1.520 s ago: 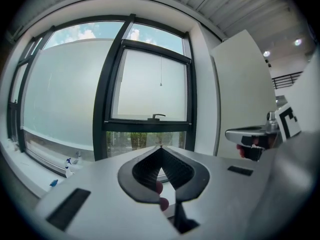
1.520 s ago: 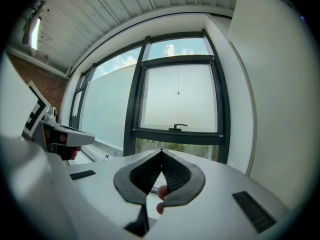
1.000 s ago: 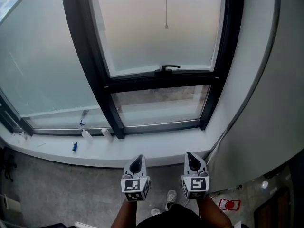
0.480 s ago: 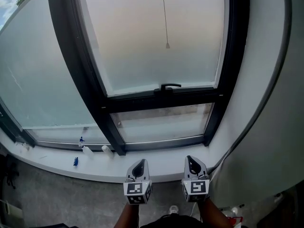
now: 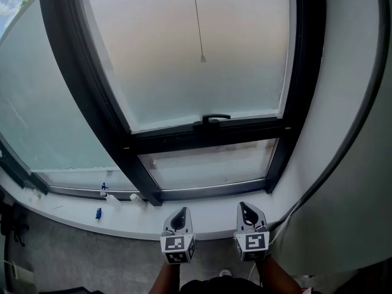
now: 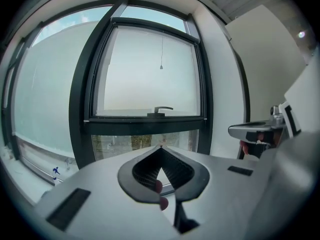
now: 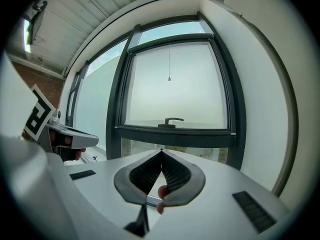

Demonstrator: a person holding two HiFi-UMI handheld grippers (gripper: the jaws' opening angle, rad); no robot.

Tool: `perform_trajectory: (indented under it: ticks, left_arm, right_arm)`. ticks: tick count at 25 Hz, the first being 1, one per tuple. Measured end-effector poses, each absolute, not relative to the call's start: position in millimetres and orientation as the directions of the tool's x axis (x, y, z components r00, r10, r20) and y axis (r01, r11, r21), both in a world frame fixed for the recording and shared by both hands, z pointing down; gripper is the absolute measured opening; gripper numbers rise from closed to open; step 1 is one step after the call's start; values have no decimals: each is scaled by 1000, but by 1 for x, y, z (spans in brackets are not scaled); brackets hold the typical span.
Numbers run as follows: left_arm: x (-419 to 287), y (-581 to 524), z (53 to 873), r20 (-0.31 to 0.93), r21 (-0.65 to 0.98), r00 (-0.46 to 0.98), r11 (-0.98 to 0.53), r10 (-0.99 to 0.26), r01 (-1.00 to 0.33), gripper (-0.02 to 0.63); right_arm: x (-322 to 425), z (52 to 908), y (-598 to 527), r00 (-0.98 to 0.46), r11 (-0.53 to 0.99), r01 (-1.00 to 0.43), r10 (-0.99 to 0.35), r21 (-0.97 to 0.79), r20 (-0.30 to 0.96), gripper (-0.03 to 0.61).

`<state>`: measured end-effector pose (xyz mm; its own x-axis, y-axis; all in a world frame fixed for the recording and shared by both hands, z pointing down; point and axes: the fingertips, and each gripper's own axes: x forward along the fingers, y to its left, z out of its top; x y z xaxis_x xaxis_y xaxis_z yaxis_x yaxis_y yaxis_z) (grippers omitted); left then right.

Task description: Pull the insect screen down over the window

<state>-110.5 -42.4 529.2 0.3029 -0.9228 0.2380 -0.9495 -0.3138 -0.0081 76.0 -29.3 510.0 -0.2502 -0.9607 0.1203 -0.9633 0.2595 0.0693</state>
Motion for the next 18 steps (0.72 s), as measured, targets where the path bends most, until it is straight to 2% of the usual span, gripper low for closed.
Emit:
perform_trajectory:
  ticks: [4, 10, 18]
  left_arm:
    - [-100, -52, 525, 229, -80, 278, -302, -933, -950, 2]
    - [-91, -65, 519, 206, -3, 308, -315, -929, -949, 2]
    - [-107, -102, 522, 205, -18, 295, -305, -933, -952, 2]
  right_arm:
    - [81, 510, -44, -267, 276, -958, -957, 72, 110, 3]
    - [86, 505, -60, -275, 285, -955, -955, 84, 110, 3]
    - [83, 507, -97, -270, 278, -956, -958, 88, 91, 3]
